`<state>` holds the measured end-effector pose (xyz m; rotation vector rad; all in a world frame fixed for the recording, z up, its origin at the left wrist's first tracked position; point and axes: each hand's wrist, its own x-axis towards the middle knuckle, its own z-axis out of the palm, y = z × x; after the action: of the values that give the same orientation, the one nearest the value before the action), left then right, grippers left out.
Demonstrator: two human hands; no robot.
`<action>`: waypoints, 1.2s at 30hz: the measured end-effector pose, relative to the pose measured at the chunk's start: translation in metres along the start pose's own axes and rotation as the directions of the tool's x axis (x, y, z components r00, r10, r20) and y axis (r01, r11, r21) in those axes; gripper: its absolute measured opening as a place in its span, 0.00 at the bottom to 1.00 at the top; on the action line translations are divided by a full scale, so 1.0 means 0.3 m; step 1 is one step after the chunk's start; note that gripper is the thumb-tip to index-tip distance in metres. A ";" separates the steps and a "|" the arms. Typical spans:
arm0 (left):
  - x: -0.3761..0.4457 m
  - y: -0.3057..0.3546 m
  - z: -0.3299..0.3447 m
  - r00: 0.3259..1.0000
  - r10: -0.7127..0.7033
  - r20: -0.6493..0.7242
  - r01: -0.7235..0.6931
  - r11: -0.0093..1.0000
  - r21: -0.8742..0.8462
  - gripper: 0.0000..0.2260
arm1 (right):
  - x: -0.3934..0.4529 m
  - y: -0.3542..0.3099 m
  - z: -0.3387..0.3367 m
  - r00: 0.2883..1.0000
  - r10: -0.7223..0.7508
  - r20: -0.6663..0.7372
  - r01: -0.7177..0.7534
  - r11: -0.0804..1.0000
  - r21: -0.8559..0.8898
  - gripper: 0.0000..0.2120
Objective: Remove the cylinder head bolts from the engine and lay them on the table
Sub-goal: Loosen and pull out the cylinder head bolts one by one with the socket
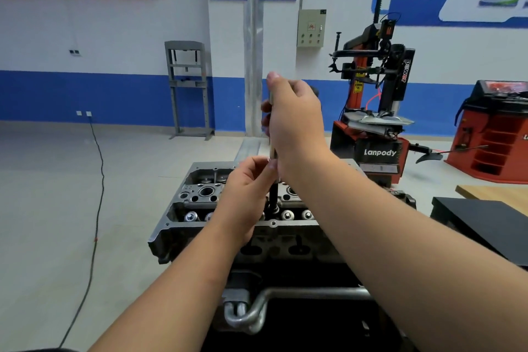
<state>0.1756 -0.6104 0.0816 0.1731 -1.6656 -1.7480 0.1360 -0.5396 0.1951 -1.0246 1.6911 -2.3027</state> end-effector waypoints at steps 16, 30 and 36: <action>0.002 -0.001 0.008 0.999 0.025 -0.032 -0.024 1.000 0.019 0.16 | -0.010 -0.008 -0.003 1.000 0.002 0.010 -0.002 1.000 -0.018 0.12; -0.006 0.011 -0.009 0.999 -0.013 0.040 0.013 1.000 -0.001 0.17 | -0.007 -0.015 -0.016 0.997 -0.022 0.069 0.022 1.000 -0.006 0.10; -0.004 0.002 -0.012 1.000 0.010 0.019 -0.011 0.999 0.040 0.26 | 0.003 -0.024 -0.007 0.974 -0.025 0.225 0.002 0.995 0.099 0.13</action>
<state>0.1787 -0.6126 0.0812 0.1664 -1.7132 -1.7148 0.1362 -0.5357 0.2014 -1.2275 1.4738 -2.1564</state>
